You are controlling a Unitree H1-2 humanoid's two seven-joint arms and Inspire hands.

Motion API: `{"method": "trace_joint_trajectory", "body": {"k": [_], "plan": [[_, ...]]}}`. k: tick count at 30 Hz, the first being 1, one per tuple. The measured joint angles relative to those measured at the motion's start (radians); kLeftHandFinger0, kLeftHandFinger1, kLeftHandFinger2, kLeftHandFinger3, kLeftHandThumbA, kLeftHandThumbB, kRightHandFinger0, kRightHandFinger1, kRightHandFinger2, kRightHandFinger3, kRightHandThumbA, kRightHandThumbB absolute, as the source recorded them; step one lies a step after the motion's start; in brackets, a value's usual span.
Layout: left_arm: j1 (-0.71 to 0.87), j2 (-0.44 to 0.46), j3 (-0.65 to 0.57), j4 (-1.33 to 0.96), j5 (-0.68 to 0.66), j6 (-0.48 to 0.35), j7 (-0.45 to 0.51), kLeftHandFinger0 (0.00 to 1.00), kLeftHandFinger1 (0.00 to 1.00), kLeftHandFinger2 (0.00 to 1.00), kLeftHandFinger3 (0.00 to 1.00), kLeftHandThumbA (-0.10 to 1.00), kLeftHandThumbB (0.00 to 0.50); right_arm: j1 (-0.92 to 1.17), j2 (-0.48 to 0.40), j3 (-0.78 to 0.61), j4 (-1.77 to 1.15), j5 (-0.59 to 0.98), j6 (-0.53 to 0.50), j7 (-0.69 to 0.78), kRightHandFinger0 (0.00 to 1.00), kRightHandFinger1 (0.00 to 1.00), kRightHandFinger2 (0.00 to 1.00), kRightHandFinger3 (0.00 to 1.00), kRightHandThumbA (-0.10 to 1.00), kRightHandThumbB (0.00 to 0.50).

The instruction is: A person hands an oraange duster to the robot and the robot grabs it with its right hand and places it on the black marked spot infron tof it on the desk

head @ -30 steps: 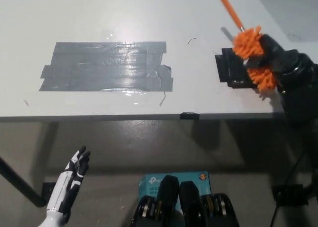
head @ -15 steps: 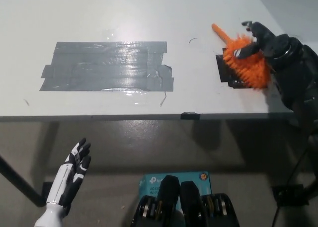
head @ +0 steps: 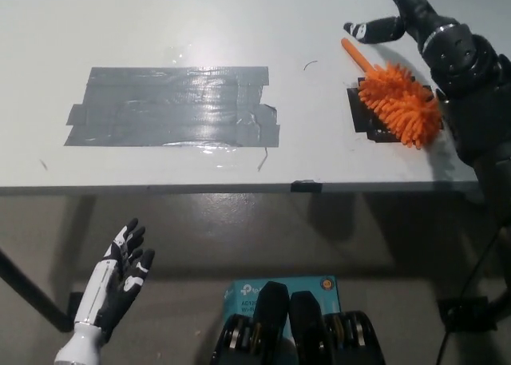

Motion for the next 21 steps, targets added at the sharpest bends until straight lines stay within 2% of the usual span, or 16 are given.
{"method": "trace_joint_trajectory", "body": {"k": [2,3,5,7,8,16,19,21], "plan": [[-0.009,0.000,0.000,0.002,0.000,0.002,0.000,1.00,1.00,1.00,1.00,0.92,0.171,0.021,-0.014,-0.005,-0.063,0.004,0.002,0.002,1.00,1.00,1.00,1.00,0.88,0.393],[-0.013,0.000,-0.001,0.005,0.000,0.004,0.000,1.00,1.00,1.00,1.00,0.96,0.169,0.046,-0.021,-0.011,-0.123,0.009,0.004,0.005,1.00,1.00,1.00,1.00,0.92,0.404],[-0.018,-0.001,-0.003,0.012,0.000,0.006,0.000,1.00,1.00,1.00,1.00,1.00,0.154,0.090,-0.029,-0.020,-0.196,0.015,0.008,0.009,1.00,1.00,1.00,1.00,0.96,0.389],[-0.024,-0.001,-0.003,0.018,-0.001,0.007,0.000,1.00,1.00,1.00,1.00,1.00,0.144,0.157,-0.035,-0.027,-0.279,0.019,0.014,0.015,1.00,1.00,1.00,1.00,0.96,0.371],[-0.025,-0.001,-0.003,0.019,-0.001,0.007,0.000,1.00,1.00,1.00,1.00,0.99,0.138,0.175,-0.036,-0.029,-0.297,0.020,0.015,0.016,1.00,1.00,1.00,1.00,0.93,0.322],[-0.037,-0.001,-0.004,0.047,-0.006,0.016,-0.001,1.00,1.00,1.00,1.00,1.00,0.134,0.518,-0.037,-0.056,-0.581,0.049,0.031,0.022,1.00,1.00,1.00,1.00,0.87,0.278],[-0.043,-0.001,-0.004,0.050,-0.008,0.018,-0.001,1.00,1.00,1.00,1.00,1.00,0.148,0.631,-0.032,-0.057,-0.665,0.055,0.033,0.022,1.00,1.00,1.00,1.00,0.87,0.225],[-0.047,-0.001,-0.004,0.052,-0.010,0.020,-0.001,1.00,1.00,1.00,1.00,1.00,0.143,0.729,-0.022,-0.057,-0.739,0.059,0.035,0.022,1.00,1.00,1.00,1.00,0.87,0.232]]}}
